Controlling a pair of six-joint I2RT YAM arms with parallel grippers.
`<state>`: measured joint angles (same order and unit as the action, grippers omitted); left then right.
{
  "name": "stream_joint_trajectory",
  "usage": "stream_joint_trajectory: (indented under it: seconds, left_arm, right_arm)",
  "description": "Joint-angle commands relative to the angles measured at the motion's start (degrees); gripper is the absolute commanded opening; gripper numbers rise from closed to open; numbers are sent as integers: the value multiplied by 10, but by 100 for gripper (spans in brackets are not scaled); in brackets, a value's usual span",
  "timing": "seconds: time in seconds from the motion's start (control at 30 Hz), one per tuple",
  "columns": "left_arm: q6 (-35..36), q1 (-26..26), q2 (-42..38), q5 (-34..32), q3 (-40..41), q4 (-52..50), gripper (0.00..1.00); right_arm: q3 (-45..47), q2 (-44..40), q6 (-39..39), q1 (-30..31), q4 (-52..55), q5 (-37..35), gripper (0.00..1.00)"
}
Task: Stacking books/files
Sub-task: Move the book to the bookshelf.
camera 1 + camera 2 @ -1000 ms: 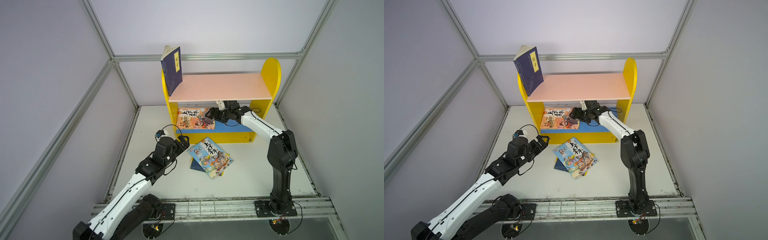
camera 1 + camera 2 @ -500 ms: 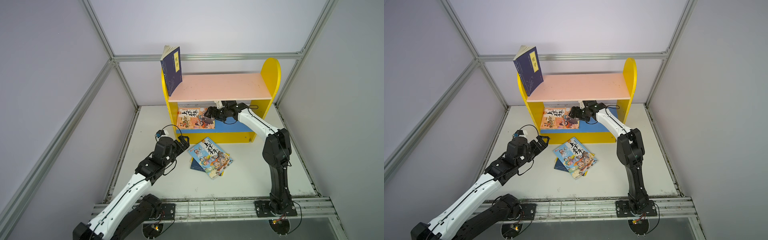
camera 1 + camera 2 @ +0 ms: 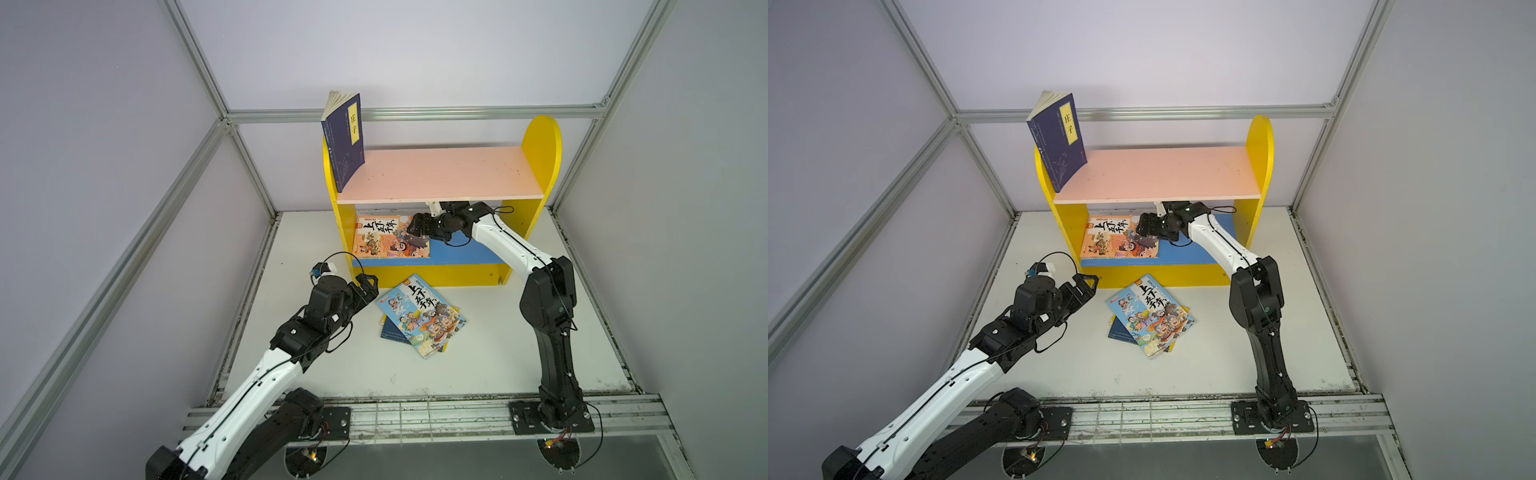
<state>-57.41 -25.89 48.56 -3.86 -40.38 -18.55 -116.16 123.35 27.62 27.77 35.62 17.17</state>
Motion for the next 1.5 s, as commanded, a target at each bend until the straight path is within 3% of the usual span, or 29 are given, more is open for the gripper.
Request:
stream_joint_trajectory:
  seconds: [0.0, 0.83, 1.47]
  left_arm:
    - [4, 1, -3, 2, 2, -1, 99]
    - [4, 1, -5, 6, 8, -1, 100]
    - [5, 2, -9, 6, 10, -2, 99]
  right_arm:
    - [7, -11, -16, 3, 0, -5, 84]
    - [139, -94, 21, 3, -114, -6, 83]
    - [324, -153, 194, -30, -376, 60, 81]
